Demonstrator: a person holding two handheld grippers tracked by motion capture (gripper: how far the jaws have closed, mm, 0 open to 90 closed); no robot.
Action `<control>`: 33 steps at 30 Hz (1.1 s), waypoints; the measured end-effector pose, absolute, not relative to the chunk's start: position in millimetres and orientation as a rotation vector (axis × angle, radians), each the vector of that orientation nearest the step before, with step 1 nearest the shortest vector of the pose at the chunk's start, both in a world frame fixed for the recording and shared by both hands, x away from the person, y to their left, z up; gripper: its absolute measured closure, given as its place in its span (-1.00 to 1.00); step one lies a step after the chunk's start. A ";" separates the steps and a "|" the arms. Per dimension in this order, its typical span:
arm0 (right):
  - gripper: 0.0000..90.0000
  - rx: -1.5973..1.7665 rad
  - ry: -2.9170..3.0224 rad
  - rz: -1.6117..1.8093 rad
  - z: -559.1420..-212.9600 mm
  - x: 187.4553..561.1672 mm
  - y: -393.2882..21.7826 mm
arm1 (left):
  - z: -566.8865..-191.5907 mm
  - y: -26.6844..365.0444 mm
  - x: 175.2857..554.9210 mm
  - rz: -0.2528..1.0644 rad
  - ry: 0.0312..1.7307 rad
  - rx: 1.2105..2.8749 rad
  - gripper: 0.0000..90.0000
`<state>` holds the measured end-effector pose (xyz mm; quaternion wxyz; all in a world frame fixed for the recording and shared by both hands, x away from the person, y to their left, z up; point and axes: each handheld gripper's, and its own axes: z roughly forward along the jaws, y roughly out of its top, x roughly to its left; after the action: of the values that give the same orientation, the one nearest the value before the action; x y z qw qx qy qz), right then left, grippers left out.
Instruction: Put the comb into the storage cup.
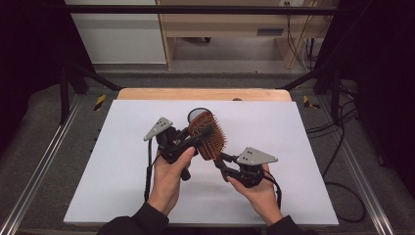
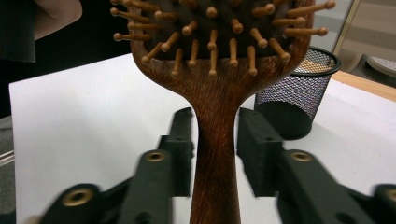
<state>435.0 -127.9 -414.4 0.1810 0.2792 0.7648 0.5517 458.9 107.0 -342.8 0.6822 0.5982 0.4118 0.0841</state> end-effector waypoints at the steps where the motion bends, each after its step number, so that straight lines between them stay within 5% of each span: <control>1: 0.28 0.799 2.161 1.558 -415.2 435.7 -127.9 | -342.8 107.2 459.3 0.188 0.923 1.336 0.14; 27: -0.59 0.870 2.151 1.545 -418.5 434.7 -137.6 | -335.8 129.0 468.2 0.289 0.933 1.313 0.13; 33: -0.66 0.926 2.114 1.520 -422.3 437.1 -155.4 | -327.0 131.9 468.0 0.303 0.913 1.315 0.13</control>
<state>437.1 -155.4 -422.3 0.1876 0.3292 0.7514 0.5403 468.0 131.9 -327.0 0.6860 0.5871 0.4078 0.1354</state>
